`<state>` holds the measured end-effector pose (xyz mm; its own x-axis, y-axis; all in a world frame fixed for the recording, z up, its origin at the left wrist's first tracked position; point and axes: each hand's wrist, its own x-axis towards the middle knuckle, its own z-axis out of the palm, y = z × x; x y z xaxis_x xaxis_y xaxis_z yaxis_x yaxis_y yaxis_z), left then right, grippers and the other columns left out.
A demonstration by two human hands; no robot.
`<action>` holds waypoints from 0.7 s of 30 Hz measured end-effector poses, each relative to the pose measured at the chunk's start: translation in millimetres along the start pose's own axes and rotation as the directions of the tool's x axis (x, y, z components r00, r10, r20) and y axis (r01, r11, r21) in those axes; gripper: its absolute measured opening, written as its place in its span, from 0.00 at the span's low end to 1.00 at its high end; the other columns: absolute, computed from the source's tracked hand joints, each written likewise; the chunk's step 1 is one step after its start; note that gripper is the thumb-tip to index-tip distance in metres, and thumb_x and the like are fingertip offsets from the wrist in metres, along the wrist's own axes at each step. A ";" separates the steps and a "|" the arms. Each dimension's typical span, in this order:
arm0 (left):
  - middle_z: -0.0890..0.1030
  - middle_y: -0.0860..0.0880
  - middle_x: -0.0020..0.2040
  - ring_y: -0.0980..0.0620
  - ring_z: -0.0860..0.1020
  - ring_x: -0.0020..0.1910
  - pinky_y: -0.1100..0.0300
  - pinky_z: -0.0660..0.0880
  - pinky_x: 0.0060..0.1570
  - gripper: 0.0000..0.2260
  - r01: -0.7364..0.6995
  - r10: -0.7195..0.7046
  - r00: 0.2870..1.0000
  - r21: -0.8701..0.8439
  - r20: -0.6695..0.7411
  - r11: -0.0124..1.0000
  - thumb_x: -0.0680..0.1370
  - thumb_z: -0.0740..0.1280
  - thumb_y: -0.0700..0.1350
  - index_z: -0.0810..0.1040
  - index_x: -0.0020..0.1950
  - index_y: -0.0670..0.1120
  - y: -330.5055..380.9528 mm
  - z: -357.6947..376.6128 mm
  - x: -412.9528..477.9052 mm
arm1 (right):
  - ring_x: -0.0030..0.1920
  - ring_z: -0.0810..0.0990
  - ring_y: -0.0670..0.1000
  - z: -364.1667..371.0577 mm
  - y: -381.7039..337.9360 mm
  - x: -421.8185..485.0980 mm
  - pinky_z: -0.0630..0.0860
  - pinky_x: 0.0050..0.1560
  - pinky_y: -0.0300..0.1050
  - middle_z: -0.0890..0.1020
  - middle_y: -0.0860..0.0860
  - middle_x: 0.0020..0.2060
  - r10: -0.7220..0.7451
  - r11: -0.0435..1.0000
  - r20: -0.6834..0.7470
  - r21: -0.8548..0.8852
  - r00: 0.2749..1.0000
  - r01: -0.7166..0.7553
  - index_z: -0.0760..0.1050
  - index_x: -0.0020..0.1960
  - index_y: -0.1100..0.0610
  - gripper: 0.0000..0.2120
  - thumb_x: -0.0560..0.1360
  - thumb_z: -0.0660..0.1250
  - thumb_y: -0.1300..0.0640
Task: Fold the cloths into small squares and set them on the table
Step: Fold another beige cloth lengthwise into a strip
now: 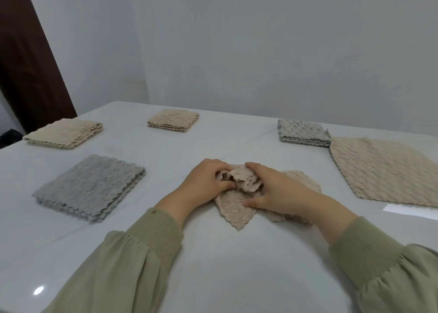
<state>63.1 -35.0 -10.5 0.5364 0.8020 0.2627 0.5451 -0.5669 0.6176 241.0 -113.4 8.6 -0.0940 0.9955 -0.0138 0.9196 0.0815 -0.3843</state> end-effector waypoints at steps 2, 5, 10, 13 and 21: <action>0.79 0.53 0.51 0.56 0.72 0.54 0.60 0.68 0.55 0.09 0.007 -0.006 0.999 0.018 -0.035 1.000 0.74 0.70 0.45 0.81 0.53 0.48 -0.4 -0.3 -0.5 | 0.67 0.68 0.50 -6.6 0.2 0.0 0.67 0.64 0.44 0.68 0.49 0.69 0.034 0.998 -0.023 -0.054 0.999 -0.035 0.52 0.75 0.49 0.44 0.68 0.72 0.43; 0.81 0.49 0.44 0.52 0.76 0.46 0.57 0.70 0.48 0.03 0.043 -0.046 0.997 -0.047 -0.064 0.998 0.75 0.67 0.42 0.81 0.44 0.45 -0.3 -0.9 -0.4 | 0.62 0.71 0.51 -12.0 4.7 1.0 0.70 0.55 0.45 0.70 0.49 0.63 0.053 0.979 -0.192 -0.185 0.980 -0.089 0.62 0.70 0.50 0.31 0.70 0.69 0.49; 0.75 0.44 0.31 0.50 0.71 0.31 0.62 0.67 0.30 0.10 0.236 -0.278 0.961 -0.533 0.002 0.812 0.77 0.63 0.39 0.76 0.36 0.40 -1.7 -11.1 3.1 | 0.47 0.75 0.51 -30.9 9.1 -4.5 0.73 0.44 0.45 0.77 0.48 0.45 0.130 0.949 -0.046 -0.284 0.990 -0.138 0.72 0.49 0.52 0.10 0.68 0.67 0.53; 0.74 0.50 0.25 0.54 0.71 0.24 0.67 0.66 0.21 0.11 0.330 -0.347 0.925 -0.774 0.152 0.540 0.77 0.59 0.37 0.74 0.36 0.43 2.5 -18.6 2.7 | 0.45 0.75 0.49 -49.5 12.7 -8.6 0.72 0.43 0.41 0.79 0.46 0.43 0.078 0.980 0.052 -0.185 0.996 -0.067 0.75 0.48 0.51 0.09 0.68 0.69 0.54; 0.71 0.51 0.58 0.53 0.73 0.52 0.59 0.70 0.50 0.21 0.233 -0.584 0.775 -0.752 -0.240 0.617 0.79 0.60 0.40 0.62 0.71 0.51 -15.5 -16.7 6.2 | 0.69 0.64 0.65 -9.9 34.4 7.3 0.59 0.69 0.62 0.64 0.63 0.71 -0.046 0.948 -0.763 -0.236 0.645 -0.212 0.60 0.73 0.62 0.31 0.73 0.65 0.61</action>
<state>47.3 -18.1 -6.1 -0.0572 0.9982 0.0203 -0.0231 -0.0216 0.9995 275.8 -102.9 4.4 0.1885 0.6751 0.7132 0.9820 -0.1222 -0.1438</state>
